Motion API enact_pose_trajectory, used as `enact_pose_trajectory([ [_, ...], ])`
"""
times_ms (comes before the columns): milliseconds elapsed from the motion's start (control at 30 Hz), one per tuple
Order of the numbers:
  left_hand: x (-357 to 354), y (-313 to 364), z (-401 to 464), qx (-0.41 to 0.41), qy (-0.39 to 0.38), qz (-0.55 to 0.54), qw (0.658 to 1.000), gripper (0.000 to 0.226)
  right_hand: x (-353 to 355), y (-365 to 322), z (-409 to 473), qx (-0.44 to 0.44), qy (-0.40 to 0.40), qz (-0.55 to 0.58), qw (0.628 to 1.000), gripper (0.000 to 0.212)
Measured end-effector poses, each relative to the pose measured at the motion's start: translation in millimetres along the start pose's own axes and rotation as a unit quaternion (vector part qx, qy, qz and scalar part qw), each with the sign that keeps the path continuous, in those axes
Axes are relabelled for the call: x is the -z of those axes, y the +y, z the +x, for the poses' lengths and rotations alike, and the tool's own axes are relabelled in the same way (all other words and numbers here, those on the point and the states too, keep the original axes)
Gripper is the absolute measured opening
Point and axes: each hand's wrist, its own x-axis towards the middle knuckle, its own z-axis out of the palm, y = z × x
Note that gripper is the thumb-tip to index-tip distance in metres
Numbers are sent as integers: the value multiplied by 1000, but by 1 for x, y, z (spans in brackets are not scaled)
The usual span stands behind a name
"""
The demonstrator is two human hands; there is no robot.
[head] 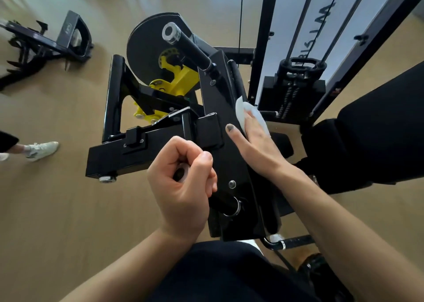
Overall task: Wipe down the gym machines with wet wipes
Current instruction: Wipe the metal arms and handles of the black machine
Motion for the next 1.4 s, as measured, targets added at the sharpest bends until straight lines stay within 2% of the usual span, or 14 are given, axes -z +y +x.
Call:
enact_pose_trajectory([
  [133, 0, 0, 1, 1, -7, -1, 1000, 25, 5, -7, 50, 25, 23, -9, 999, 85],
  [233, -1, 0, 1, 7, 5, 11, 1000, 30, 11, -15, 102, 15, 32, -16, 999, 81],
  [333, -1, -1, 1, 3, 7, 9, 1000, 25, 17, -25, 143, 8, 41, -26, 999, 74],
  [467, -2, -1, 1, -3, 7, 8, 1000, 21, 19, -30, 164, -8, 35, -14, 999, 78],
  [667, -1, -1, 1, -9, -1, 7, 1000, 20, 26, -34, 152, -5, 10, 39, 999, 66],
  [900, -1, -1, 2, -19, -11, 0, 1000, 22, 16, 4, 84, -36, 12, 99, 994, 60],
  [1000, -1, -2, 2, -14, -7, 0, 1000, 26, 11, 12, 66, -41, 22, 92, 995, 60],
  [1400, -3, -2, 1, -1, 6, 0, 1000, 31, 14, -7, 97, -21, 17, 75, 997, 67],
])
